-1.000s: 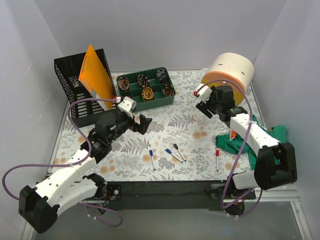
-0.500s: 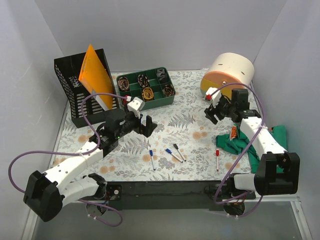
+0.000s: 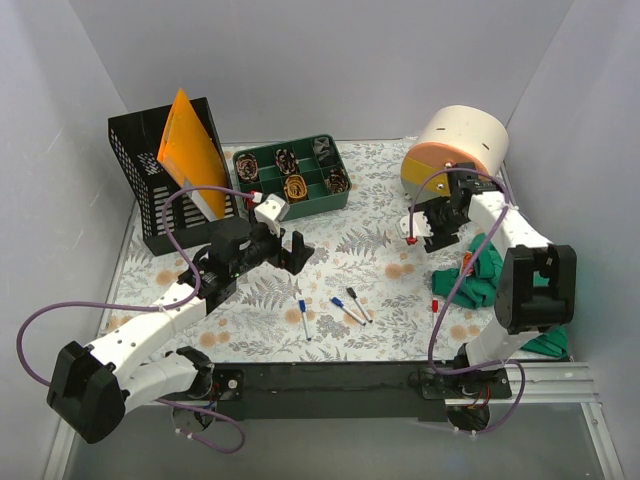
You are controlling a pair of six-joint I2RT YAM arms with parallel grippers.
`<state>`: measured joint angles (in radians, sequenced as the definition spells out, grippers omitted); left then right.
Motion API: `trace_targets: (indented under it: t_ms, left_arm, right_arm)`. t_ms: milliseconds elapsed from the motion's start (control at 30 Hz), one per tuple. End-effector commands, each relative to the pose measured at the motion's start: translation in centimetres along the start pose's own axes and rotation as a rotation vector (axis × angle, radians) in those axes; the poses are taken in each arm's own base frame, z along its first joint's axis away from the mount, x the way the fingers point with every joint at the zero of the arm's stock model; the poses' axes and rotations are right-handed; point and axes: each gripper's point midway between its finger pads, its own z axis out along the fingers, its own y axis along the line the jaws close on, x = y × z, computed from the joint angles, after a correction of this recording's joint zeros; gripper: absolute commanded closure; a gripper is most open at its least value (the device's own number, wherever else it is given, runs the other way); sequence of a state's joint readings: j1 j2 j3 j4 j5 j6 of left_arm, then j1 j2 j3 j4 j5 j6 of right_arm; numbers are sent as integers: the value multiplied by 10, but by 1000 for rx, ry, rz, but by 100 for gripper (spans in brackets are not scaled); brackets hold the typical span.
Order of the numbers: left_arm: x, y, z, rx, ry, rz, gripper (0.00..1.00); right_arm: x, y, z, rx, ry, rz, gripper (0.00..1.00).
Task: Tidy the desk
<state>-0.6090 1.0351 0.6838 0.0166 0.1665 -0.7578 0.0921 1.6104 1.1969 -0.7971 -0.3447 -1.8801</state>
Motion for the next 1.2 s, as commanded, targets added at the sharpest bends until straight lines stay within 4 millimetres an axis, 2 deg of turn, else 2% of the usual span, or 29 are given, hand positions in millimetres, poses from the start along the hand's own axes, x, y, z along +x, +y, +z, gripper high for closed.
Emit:
trace_targets:
  t_ms: [0,167,300,367,433,467,567,700,900,1167]
  left_arm:
    - [-25,-7,-7,24,-55,19,2]
    - [-33,-14,-11,58,-75,19,2]
    - [-37,-14,-13,57,-88,28,2]
    - [-37,-14,-14,56,-89,34,2]
    - [-37,-15,-15,58,-92,34,2]
    - [-38,-15,-15,59,-95,35,2]
    - [-33,-15,-16,63,-70,29,2]
    - [-33,-16,-16,66,-68,29,2]
    - [-30,-14,-15,57,-62,32,2]
    - [-28,-13,-13,55,-55,30,2]
  right_arm:
    - [28,-21,-6,-114,145,-242,25]
    - [29,-34,-2,-168,223,-349,26]
    - [40,-41,8,-217,283,-370,29]
    - [39,-49,13,-202,300,-384,31]
    - [41,-48,19,-212,334,-412,31]
    - [44,-56,20,-188,364,-433,31]
    - [55,-55,22,-217,428,-488,32]
    - [65,-68,25,-212,477,-517,34]
    - [67,-72,33,-226,474,-574,37]
    - [69,-81,34,-196,497,-614,48]
